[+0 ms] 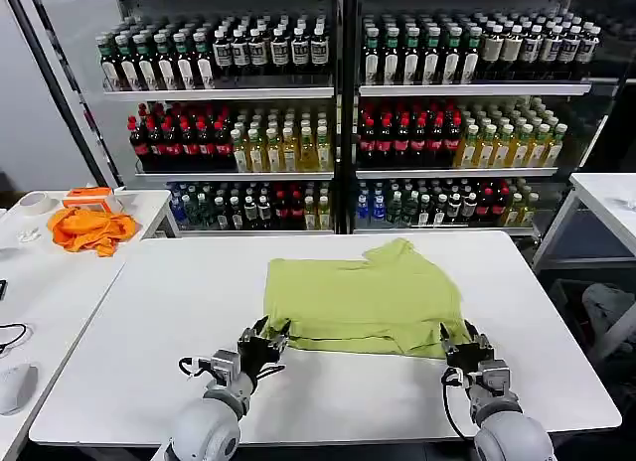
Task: Fold and organize the clothes.
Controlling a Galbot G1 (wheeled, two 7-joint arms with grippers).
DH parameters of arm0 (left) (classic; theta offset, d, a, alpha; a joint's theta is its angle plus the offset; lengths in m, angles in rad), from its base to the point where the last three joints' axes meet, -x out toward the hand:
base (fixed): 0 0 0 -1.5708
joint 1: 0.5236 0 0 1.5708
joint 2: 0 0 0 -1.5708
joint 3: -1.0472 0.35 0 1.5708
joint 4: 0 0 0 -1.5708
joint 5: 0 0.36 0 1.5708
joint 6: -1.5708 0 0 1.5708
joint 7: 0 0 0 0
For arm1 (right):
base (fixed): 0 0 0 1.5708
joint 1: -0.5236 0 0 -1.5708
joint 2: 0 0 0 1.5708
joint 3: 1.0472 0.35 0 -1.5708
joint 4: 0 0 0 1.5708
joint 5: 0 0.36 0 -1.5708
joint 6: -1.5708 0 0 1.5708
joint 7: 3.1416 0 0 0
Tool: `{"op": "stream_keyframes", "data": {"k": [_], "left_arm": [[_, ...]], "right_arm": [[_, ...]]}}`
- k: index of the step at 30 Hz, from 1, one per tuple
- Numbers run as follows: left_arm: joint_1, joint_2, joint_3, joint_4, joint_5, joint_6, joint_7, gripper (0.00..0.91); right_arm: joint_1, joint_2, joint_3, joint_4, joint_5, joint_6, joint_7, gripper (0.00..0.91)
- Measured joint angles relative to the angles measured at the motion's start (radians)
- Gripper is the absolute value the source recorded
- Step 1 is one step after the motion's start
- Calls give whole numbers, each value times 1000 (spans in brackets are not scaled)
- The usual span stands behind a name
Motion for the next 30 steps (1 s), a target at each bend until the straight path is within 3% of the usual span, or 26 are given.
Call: {"op": "stream_keyframes", "data": {"k": [7, 9, 10, 11, 12, 13, 14, 15, 16, 30], "left_arm": [[2, -12, 3, 22, 0, -2, -2, 907], [-2, -12, 4, 31, 0, -3, -2, 121], [-5, -10, 6, 36, 0, -4, -1, 30], [-7, -9, 8, 41, 0, -7, -1, 20], [-9, -8, 10, 45, 1, -10, -1, 20], [-10, -7, 12, 50, 2, -13, -1, 20], [-11, -6, 14, 54, 2, -16, 0, 20], [-12, -5, 16, 58, 2, -20, 1, 20], [-12, -4, 18, 62, 2, -22, 2, 20], [-20, -3, 33, 96, 0, -34, 12, 20]], "right_arm": [[-23, 8, 31, 0, 62, -36, 12, 907], [-22, 11, 31, -5, 70, -41, 14, 907], [-21, 12, 30, -8, 73, -44, 15, 907], [-20, 12, 29, -11, 77, -46, 17, 907], [-17, 14, 26, -15, 80, -48, 18, 514], [-13, 16, 23, -20, 85, -49, 21, 353], [-9, 17, 19, -24, 89, -50, 22, 101], [-5, 18, 16, -29, 93, -50, 23, 30], [0, 19, 12, -35, 96, -50, 24, 0], [36, 23, -25, -79, 105, -49, 28, 0]]}}
